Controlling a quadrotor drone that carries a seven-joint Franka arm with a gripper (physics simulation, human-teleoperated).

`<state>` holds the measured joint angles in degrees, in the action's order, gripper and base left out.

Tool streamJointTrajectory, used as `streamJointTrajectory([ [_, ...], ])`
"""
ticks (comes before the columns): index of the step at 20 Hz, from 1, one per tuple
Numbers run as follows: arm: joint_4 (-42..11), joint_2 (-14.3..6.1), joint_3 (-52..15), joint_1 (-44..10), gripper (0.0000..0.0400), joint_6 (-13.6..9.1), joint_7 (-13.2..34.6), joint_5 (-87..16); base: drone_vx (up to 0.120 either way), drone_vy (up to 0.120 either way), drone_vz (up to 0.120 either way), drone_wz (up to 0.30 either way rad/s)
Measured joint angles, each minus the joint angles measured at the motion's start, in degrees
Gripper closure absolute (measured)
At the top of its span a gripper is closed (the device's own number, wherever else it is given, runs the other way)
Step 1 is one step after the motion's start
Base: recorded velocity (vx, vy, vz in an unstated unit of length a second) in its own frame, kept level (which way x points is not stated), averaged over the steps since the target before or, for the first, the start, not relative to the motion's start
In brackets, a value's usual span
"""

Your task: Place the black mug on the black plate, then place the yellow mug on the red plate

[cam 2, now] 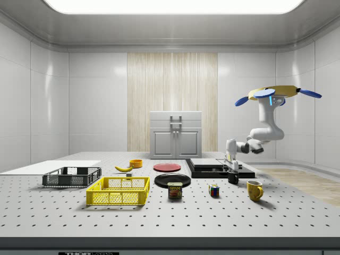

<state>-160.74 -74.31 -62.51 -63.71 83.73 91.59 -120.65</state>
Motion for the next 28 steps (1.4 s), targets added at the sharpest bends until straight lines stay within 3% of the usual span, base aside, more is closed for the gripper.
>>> streamJointTrajectory([
  [11, -2.25, -0.19, -7.63, -0.6, 0.0289, -2.93, 1.54, 7.43, 0.0, 0.0, 0.0, 0.0],
  [15, -2.76, -0.41, -10.49, -1.07, 0.029, -3.67, 2.18, 10.26, 0.0, 0.0, 0.12, 0.0],
  [19, -2.95, -0.92, -12.06, -1.46, 0.029, -3.65, 2.63, 11.91, 0.12, 0.0, 0.1, 0.0],
  [28, -2.97, -2.49, -13.34, -2.07, 0.029, -2.49, 3.21, 13.57, 0.12, 0.0, 0.0, 0.0],
])
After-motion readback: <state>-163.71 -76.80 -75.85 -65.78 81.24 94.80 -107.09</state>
